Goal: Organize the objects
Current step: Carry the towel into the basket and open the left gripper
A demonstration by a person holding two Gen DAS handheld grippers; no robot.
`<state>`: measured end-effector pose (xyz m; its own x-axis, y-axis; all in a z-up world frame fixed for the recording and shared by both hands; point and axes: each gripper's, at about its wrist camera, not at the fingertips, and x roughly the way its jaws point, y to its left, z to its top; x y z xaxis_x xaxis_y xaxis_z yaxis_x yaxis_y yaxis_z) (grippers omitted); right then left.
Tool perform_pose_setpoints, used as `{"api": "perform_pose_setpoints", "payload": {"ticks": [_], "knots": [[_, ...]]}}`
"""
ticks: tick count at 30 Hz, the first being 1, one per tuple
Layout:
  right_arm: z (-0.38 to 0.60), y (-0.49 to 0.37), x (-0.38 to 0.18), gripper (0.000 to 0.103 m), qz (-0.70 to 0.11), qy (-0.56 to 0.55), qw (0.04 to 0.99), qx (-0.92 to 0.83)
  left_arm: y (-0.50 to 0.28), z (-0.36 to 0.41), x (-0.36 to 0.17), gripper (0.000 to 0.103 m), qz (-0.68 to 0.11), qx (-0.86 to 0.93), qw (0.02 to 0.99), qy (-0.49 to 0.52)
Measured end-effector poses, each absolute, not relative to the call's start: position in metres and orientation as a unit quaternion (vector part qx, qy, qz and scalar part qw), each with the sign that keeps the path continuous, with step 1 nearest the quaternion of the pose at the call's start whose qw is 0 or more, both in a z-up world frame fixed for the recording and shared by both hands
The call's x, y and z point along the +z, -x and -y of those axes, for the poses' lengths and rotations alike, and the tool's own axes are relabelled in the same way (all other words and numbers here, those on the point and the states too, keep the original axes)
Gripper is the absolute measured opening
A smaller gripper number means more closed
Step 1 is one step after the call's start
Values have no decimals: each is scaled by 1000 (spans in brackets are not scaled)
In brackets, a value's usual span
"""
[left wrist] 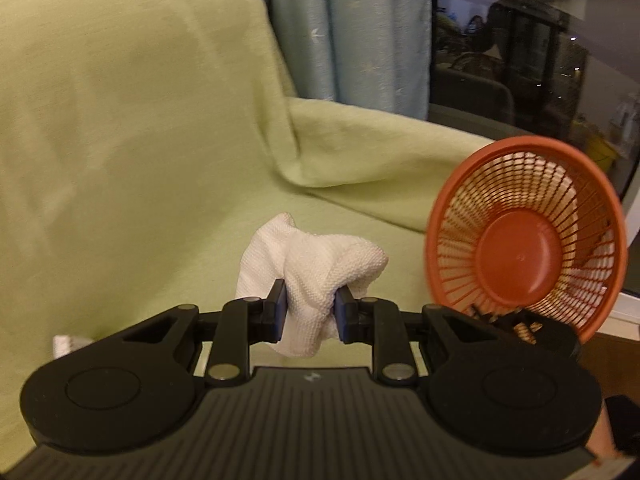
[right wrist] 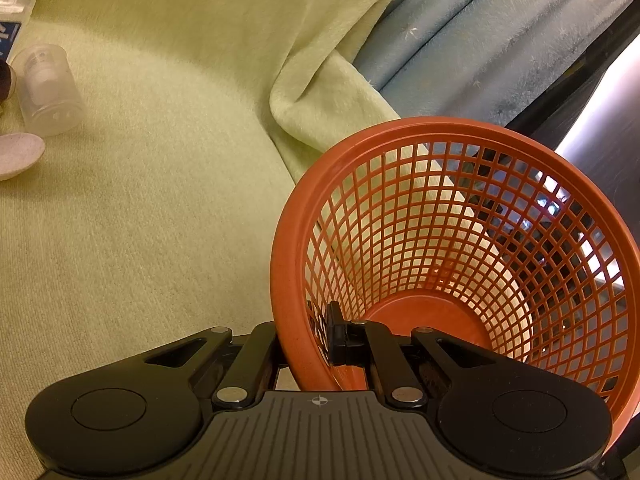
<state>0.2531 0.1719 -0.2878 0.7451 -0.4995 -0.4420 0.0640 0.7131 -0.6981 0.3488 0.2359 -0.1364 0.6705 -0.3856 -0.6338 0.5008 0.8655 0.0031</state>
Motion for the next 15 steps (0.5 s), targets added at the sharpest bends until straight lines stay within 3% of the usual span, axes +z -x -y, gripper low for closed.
{"api": "perform_pose_setpoints", "payload": {"ticks": [15], "knots": [[-172, -253, -288, 2, -319, 339, 870, -162, -344, -173, -123, 20, -330, -361, 868, -83]]}}
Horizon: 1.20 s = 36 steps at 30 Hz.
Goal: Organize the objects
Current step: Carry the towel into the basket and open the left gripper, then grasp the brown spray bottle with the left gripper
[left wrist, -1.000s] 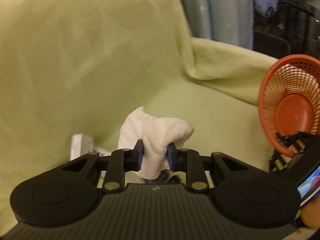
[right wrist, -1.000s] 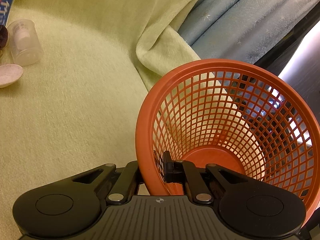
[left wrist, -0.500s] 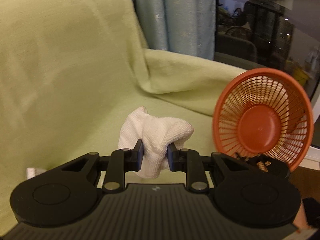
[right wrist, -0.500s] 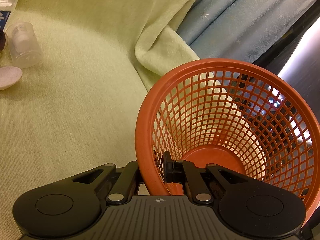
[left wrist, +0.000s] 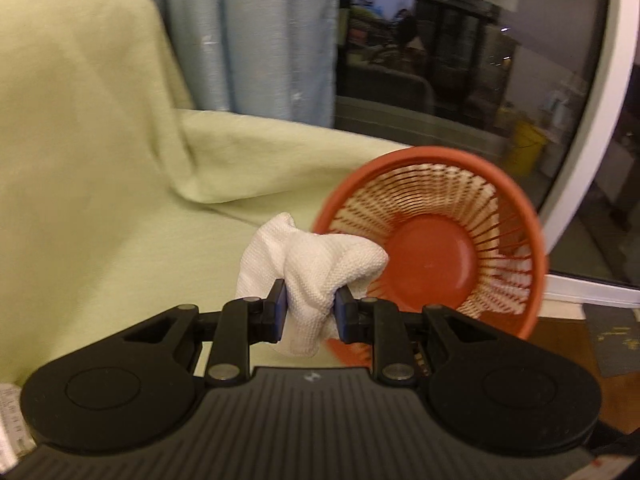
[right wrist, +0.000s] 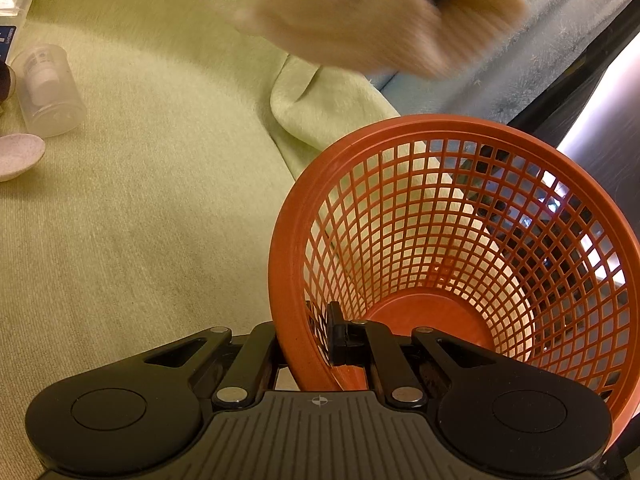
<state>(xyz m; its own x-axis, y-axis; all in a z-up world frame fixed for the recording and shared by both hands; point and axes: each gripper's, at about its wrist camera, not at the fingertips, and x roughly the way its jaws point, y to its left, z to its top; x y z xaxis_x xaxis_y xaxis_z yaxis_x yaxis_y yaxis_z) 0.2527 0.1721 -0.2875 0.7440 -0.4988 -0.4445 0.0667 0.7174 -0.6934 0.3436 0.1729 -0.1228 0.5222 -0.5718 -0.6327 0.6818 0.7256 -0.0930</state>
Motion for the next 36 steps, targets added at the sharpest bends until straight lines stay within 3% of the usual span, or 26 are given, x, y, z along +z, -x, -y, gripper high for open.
{"api": "perform_pose_setpoints", "payload": {"ticks": [6, 7, 9, 14, 21, 28, 36], "knots": [[-173, -250, -286, 2, -318, 337, 871, -163, -348, -130, -119, 25, -328, -408, 847, -90], [-173, -250, -287, 2, -318, 337, 871, -163, -351, -123, -119, 34, -326, -415, 845, -85], [-172, -250, -286, 2, -319, 336, 871, -162, -357, -117, -119, 43, -328, -419, 844, -65], [-171, -249, -284, 3, -321, 331, 872, -164, -363, -141, -115, 43, -324, -382, 864, -47], [-169, -247, -282, 3, -320, 326, 874, -163, -361, -249, -123, 48, -332, -247, 910, -31], [-170, -249, -282, 3, -322, 325, 874, -162, -353, -347, -159, 48, -383, -116, 915, -37], [-169, -250, -282, 3, -323, 326, 874, -161, -328, -375, -206, 48, -430, -89, 895, -77]]}}
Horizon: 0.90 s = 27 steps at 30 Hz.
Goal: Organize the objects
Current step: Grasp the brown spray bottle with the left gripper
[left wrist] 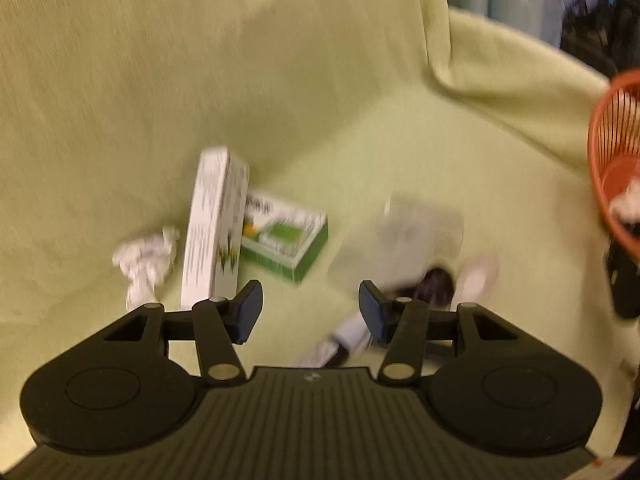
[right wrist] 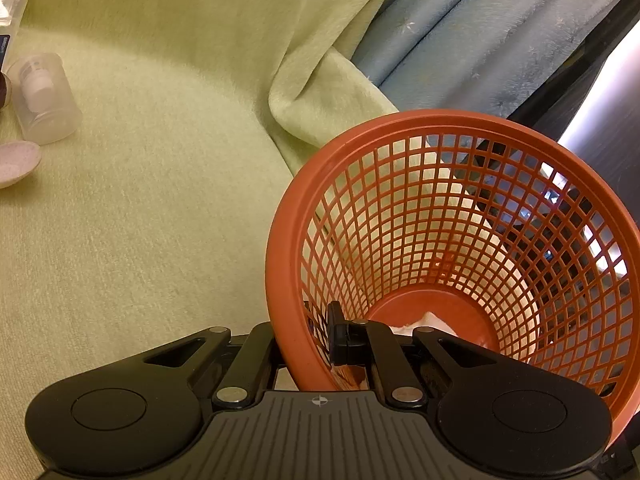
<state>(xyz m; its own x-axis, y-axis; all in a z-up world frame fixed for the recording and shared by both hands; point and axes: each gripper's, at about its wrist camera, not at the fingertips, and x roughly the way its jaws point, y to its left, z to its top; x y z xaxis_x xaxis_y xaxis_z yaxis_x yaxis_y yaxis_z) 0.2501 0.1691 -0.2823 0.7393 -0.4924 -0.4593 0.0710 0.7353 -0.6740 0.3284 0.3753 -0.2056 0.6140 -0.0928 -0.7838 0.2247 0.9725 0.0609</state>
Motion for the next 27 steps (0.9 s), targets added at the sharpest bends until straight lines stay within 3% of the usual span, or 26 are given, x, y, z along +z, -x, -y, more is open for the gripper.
{"api": "perform_pose_setpoints", "payload": {"ticks": [13, 22, 27], "knots": [[-168, -249, -283, 3, -324, 328, 873, -160, -325, -374, -259, 42, -473, -123, 858, -160], [-167, -247, -283, 3, -324, 328, 873, -159, -319, -375, -257, 20, -476, -126, 860, -136], [-167, -247, -283, 3, -324, 329, 873, -159, -315, -381, -249, 19, -464, -116, 872, -104]]}}
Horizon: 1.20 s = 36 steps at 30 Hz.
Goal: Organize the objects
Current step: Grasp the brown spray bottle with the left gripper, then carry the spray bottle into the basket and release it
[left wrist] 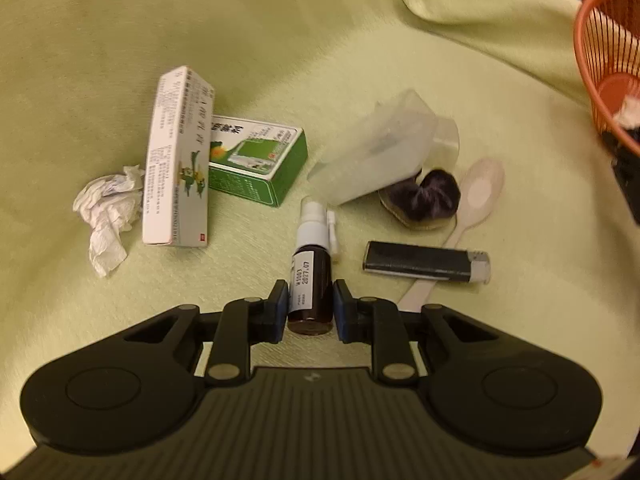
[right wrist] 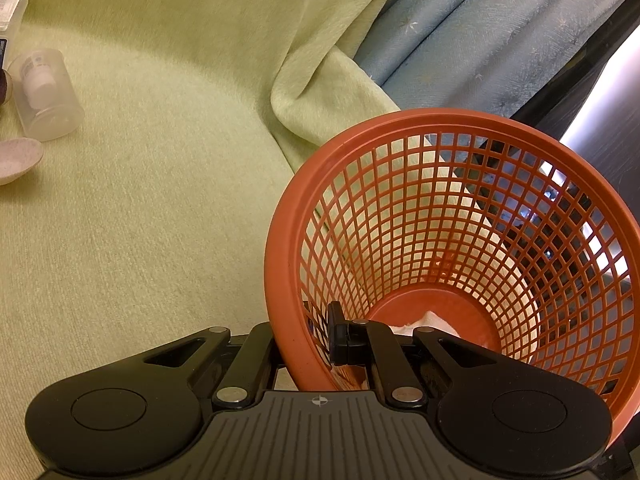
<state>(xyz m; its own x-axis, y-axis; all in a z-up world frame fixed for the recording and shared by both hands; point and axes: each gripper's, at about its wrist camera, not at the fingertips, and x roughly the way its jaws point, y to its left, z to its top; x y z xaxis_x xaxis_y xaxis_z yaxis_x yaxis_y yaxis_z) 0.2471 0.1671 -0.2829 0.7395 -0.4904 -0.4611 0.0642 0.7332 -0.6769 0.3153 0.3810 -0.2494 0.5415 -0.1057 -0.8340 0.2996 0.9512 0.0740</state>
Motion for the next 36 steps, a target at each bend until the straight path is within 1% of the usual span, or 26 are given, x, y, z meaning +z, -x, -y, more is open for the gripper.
{"api": "perform_pose_setpoints", "payload": {"ticks": [12, 19, 23, 28, 36], "knots": [[-167, -245, -283, 3, -324, 328, 873, -158, -305, -388, -215, 19, -435, -112, 891, -72], [-168, -245, -283, 3, -323, 327, 874, -158, -302, -380, -178, 19, -401, -132, 905, -57], [-167, -245, -283, 3, -323, 327, 874, -158, -305, -358, -155, 19, -375, -168, 910, -55], [-170, -244, -283, 3, -323, 325, 875, -158, -315, -313, -131, 19, -353, -242, 902, -64], [-170, -246, -282, 3, -322, 323, 876, -159, -341, -227, -115, 19, -335, -368, 862, -93]]}}
